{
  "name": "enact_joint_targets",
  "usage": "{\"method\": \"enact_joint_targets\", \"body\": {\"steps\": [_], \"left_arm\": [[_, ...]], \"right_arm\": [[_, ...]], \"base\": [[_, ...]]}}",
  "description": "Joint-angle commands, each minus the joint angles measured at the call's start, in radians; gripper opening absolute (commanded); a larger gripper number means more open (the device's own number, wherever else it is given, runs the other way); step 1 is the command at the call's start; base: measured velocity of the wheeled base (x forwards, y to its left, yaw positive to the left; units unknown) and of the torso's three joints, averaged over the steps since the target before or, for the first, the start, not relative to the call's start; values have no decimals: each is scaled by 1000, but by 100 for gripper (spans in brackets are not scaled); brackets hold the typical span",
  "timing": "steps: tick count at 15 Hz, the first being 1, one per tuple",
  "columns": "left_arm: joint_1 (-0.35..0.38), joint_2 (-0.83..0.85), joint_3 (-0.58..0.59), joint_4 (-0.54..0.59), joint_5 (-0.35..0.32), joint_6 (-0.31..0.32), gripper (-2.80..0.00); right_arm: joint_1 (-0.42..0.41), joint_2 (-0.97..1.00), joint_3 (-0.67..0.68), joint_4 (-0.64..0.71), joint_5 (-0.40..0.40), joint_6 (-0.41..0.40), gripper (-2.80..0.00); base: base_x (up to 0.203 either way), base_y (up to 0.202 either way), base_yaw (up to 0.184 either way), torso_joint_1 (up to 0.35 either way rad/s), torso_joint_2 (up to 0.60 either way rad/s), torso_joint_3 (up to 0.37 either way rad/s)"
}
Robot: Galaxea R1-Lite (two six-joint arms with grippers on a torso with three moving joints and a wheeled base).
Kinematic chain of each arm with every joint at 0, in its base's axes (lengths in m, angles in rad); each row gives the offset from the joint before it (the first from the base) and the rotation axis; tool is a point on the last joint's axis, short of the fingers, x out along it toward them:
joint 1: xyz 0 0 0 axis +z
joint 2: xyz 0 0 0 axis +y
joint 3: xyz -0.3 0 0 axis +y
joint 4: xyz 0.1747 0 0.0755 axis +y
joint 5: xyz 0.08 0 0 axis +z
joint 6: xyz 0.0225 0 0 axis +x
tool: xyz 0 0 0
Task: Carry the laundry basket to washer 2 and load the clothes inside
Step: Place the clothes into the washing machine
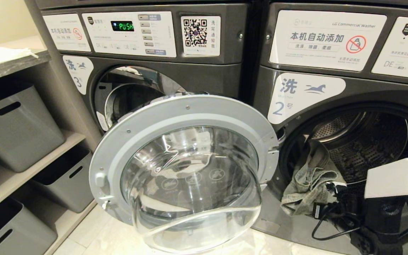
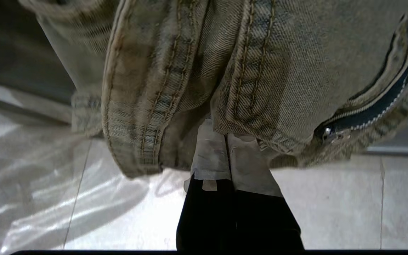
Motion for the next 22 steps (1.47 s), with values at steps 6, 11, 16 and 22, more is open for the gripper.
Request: {"method": "enact_joint_targets", "body": {"steps": [6,11,16,22], "left_arm": [[0,2,0,0,-2,19,-280],[0,2,0,0,-5,20,-280],[0,2,0,0,-5,20,-280],[0,2,0,1,-6,27,-280]], "right_arm": [[-1,-59,-144,-9,-21,-12,-280],[-1,-45,-376,31,-22,-80,-280],[-9,-31,-580,100,-70,-170,-280],[-16,7,-579,-4,-126,-245,0]], "base": [[0,0,0,0,0,0],[0,0,0,0,0,0],[0,0,0,0,0,0],[0,0,0,0,0,0]]}}
